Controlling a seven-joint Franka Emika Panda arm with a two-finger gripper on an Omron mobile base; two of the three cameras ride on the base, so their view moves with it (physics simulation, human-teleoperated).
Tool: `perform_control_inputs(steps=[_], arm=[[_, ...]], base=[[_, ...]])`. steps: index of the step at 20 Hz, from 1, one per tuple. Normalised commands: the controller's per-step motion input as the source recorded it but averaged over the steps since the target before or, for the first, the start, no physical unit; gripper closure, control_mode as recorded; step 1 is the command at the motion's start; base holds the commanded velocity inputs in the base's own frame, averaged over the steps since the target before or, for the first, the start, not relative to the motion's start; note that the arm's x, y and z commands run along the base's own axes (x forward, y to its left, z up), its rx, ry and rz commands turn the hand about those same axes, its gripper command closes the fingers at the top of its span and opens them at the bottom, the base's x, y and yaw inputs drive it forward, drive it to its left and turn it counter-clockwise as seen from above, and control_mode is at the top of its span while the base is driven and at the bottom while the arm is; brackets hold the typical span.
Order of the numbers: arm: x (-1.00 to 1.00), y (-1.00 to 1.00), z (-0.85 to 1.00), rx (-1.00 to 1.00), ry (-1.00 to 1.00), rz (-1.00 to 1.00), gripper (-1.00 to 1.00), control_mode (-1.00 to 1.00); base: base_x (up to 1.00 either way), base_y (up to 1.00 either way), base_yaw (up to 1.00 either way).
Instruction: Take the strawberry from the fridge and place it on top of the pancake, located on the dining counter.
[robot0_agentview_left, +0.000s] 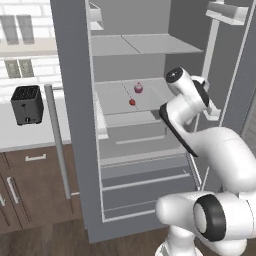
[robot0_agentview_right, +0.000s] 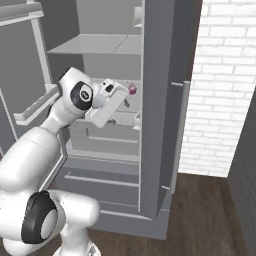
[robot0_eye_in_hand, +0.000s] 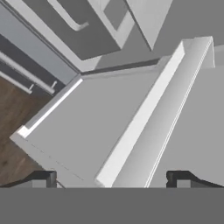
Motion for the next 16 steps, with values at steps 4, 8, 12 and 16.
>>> perform_control_inputs(steps=[4, 8, 12, 16], arm=[[0.78, -0.33, -0.22, -0.02, -0.07, 0.00, -1.00, -1.00], [0.42, -0.53, -0.23, -0.03, -0.04, 0.00, -1.00, -1.00], [0.09, -0.52, -0.18, -0.04, -0.02, -0.01, -1.00, -1.00], [0.00, -0.47, -0.09, -0.05, 0.00, -0.03, -1.00, -1.00]], base=[[0.00, 0.00, 0.00], [0.00, 0.00, 0.00], [0.00, 0.00, 0.00], [0.00, 0.00, 0.00]])
